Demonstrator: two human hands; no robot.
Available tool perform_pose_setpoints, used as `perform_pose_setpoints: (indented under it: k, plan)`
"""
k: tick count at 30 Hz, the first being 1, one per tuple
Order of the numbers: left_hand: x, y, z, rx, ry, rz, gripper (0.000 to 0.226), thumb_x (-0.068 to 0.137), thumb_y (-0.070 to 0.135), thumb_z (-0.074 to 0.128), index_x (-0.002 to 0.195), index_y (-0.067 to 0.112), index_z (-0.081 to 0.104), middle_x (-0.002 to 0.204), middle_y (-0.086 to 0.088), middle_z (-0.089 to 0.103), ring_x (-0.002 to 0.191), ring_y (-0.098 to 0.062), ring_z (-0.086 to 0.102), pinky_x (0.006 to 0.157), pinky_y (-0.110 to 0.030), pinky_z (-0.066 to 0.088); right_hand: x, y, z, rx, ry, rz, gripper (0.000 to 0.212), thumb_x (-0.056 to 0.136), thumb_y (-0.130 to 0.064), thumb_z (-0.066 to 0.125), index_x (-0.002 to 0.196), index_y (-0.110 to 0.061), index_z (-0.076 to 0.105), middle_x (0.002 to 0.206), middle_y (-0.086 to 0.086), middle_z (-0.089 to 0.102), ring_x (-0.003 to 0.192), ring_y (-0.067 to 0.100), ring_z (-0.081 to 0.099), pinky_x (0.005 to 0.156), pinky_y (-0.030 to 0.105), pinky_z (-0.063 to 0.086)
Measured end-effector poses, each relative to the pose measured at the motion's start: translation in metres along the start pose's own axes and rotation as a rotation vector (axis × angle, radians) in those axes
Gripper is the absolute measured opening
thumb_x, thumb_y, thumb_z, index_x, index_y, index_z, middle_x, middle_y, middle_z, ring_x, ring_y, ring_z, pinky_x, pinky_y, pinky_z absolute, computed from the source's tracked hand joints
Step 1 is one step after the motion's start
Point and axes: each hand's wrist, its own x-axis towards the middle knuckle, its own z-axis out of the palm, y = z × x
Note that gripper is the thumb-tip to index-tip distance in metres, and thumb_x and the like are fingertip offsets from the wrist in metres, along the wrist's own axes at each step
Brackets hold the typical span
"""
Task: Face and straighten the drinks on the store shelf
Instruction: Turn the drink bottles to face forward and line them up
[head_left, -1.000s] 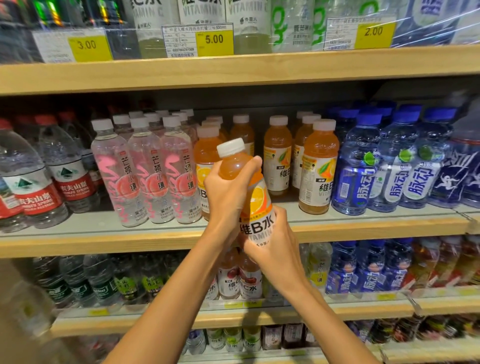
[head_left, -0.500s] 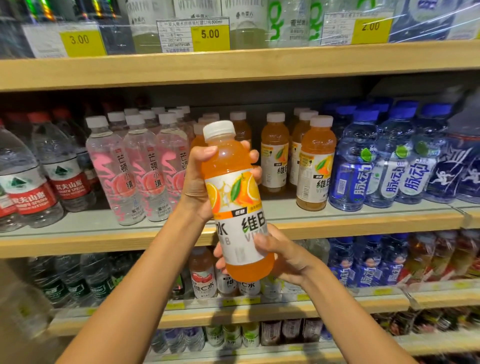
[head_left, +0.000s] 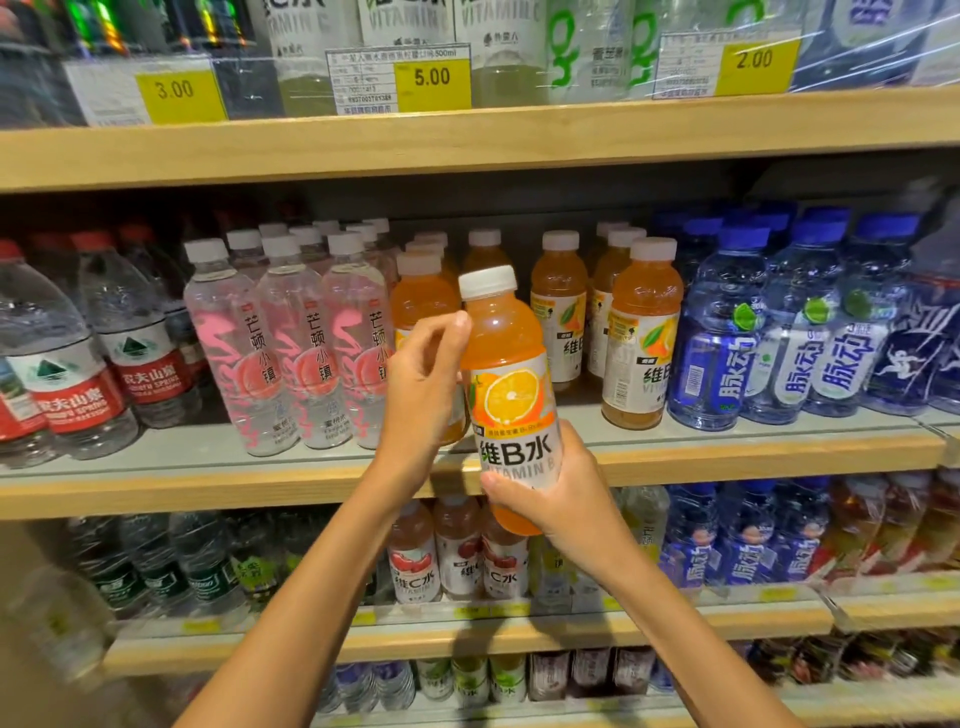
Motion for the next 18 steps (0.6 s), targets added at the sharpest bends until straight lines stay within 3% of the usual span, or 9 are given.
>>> perform_pose_setpoints:
  k: [3, 5, 7, 10, 15, 18]
  plan:
    - [-0.005, 0.005, 0.014, 0.039, -0.005, 0.04, 0.043, 0.085, 0.049, 0.059, 0.111, 0.014, 0.059, 0.094, 0.01, 0.067, 0.085, 0.004, 0.065, 0.068, -0.011, 0.048, -0.001, 0.003, 0.003, -0.144, 0.11, -0.039, 0.054, 0.066, -0.029, 0.079, 0.108, -0.022, 0.046, 0.089, -0.009, 0.065, 0.078, -0.002, 0.062, 0.059, 0.011, 0.047]
    - [-0.006, 0.005, 0.024, 0.037, 0.054, 0.032, 0.041, 0.079, 0.049, 0.067, 0.105, 0.019, 0.057, 0.089, 0.01, 0.066, 0.08, 0.004, 0.065, 0.066, -0.011, 0.048, -0.002, 0.005, 0.008, -0.208, 0.164, -0.049, 0.057, 0.065, -0.029, 0.077, 0.11, -0.022, 0.043, 0.091, -0.006, 0.063, 0.076, 0.003, 0.06, 0.058, 0.019, 0.047]
    - [-0.005, 0.004, 0.032, 0.02, 0.146, 0.025, 0.035, 0.076, 0.04, 0.076, 0.098, 0.02, 0.058, 0.083, 0.009, 0.067, 0.076, 0.001, 0.066, 0.066, -0.014, 0.051, -0.004, 0.006, 0.015, -0.238, 0.214, -0.064, 0.061, 0.065, -0.035, 0.072, 0.116, -0.018, 0.041, 0.1, -0.002, 0.061, 0.085, 0.014, 0.059, 0.066, 0.03, 0.049]
    - [-0.002, 0.001, 0.038, 0.006, 0.241, 0.032, 0.026, 0.076, 0.03, 0.079, 0.091, 0.019, 0.062, 0.078, 0.006, 0.069, 0.073, -0.005, 0.067, 0.065, -0.019, 0.053, -0.008, 0.007, 0.024, -0.248, 0.252, -0.082, 0.066, 0.064, -0.043, 0.061, 0.119, -0.012, 0.04, 0.105, 0.001, 0.055, 0.094, 0.021, 0.056, 0.072, 0.033, 0.047]
    - [0.007, 0.0, 0.027, -0.109, 0.146, -0.039, 0.015, 0.073, 0.021, 0.075, 0.084, 0.018, 0.066, 0.072, 0.007, 0.069, 0.069, -0.005, 0.065, 0.064, -0.023, 0.051, -0.009, 0.008, 0.008, -0.058, 0.037, 0.02, 0.066, 0.063, -0.05, 0.07, 0.121, -0.031, 0.043, 0.108, -0.009, 0.064, 0.096, 0.01, 0.064, 0.079, 0.031, 0.054]
    - [0.014, 0.003, 0.015, -0.291, -0.05, -0.22, 0.034, 0.061, 0.027, 0.073, 0.091, 0.013, 0.066, 0.079, -0.002, 0.071, 0.073, -0.017, 0.068, 0.067, -0.032, 0.054, -0.004, 0.002, -0.014, 0.22, -0.271, 0.129, 0.075, 0.059, -0.054, 0.079, 0.123, -0.029, 0.051, 0.115, -0.008, 0.068, 0.106, 0.01, 0.065, 0.085, 0.026, 0.053]
